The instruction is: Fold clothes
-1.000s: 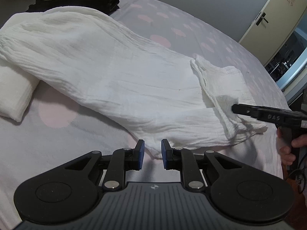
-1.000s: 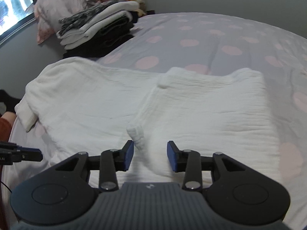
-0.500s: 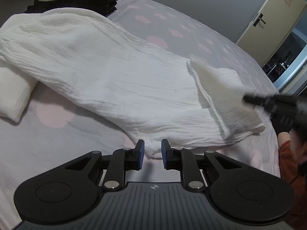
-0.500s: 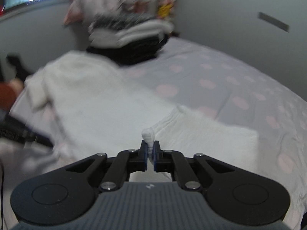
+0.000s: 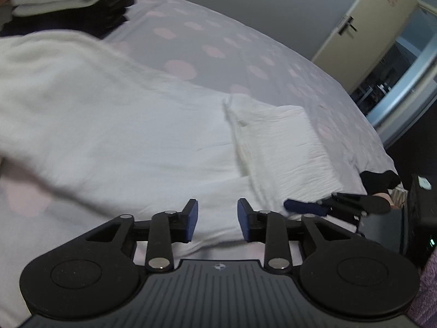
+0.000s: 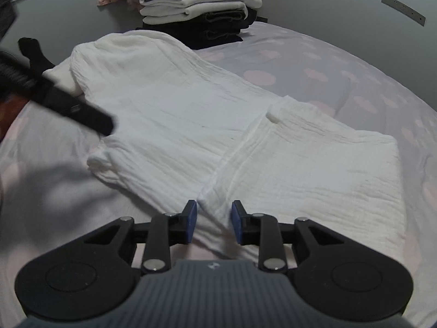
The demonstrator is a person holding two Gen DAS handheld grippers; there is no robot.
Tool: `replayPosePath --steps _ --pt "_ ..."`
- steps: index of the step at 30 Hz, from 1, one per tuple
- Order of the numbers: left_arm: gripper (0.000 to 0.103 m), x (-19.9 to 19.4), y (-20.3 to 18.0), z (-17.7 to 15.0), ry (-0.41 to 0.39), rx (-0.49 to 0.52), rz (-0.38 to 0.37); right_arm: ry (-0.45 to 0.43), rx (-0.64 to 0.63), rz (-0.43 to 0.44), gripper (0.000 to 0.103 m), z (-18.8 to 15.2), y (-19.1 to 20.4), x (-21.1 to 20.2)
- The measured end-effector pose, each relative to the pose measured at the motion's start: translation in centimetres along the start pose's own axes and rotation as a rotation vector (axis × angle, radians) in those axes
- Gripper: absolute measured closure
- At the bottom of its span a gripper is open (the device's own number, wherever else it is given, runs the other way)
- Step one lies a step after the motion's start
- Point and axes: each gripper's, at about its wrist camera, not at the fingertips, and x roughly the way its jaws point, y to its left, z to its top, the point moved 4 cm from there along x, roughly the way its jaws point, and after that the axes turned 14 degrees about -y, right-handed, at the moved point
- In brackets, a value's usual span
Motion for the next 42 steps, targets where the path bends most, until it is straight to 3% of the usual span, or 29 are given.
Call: replayPosePath --steps 1,6,11,14,19,21,23,24,25,29,34,42 --pt "0.054 0.6 -0.5 0.4 0.008 0.005 -0.016 -0.001 0.000 0.001 0.066 0.2 -0.3 -0.7" --pt "0.045 4.6 -1.8 2.1 0.024 -0.031 -0.089 -0.032 -0.018 -0.093 0.058 0.4 -2.9 -3.4" --pt "0.045 10.3 -0.4 2.4 0.080 -0.181 -0.098 -0.060 0.058 -0.240 0.058 -0.7 -6.3 -4.1" --pt "0.046 12.9 0.1 2.1 0.112 -0.208 -0.069 -0.075 0.115 -0.260 0.058 -0.9 -7.4 -4.4" --pt "0.049 15.2 -0.3 1.9 0.121 -0.250 -0.092 -0.094 0.080 -0.286 0.058 -0.9 -7.7 -5.1" --pt "0.056 16.0 -0.7 1.8 0.122 -0.247 -0.083 -0.086 0.075 -0.297 0.059 -1.0 -7.8 -5.1" --pt "0.065 17.0 -1.0 1.7 0.123 -0.231 -0.055 -0.079 0.071 -0.308 0.059 -1.1 -8.0 -5.1" --pt "0.076 17.3 -1.1 1.6 0.119 -0.221 -0.039 -0.075 0.068 -0.315 0.059 -1.1 -8.2 -5.1" --pt "0.094 17.4 -1.2 1.7 0.112 -0.207 -0.020 -0.069 0.065 -0.329 0.059 -1.2 -8.4 -5.1" --pt "0.096 16.4 -2.5 2.7 0.059 -0.141 0.015 -0.031 0.071 -0.406 0.059 -2.0 -9.7 -5.1" --pt "0.096 13.3 -5.4 6.2 -0.007 -0.014 0.006 -0.010 0.168 -0.447 0.059 -2.9 -11.2 -5.3" --pt "0.096 9.0 -6.0 12.2 -0.011 0.220 0.111 -0.044 0.227 -0.471 0.059 -3.1 -11.8 -5.6"
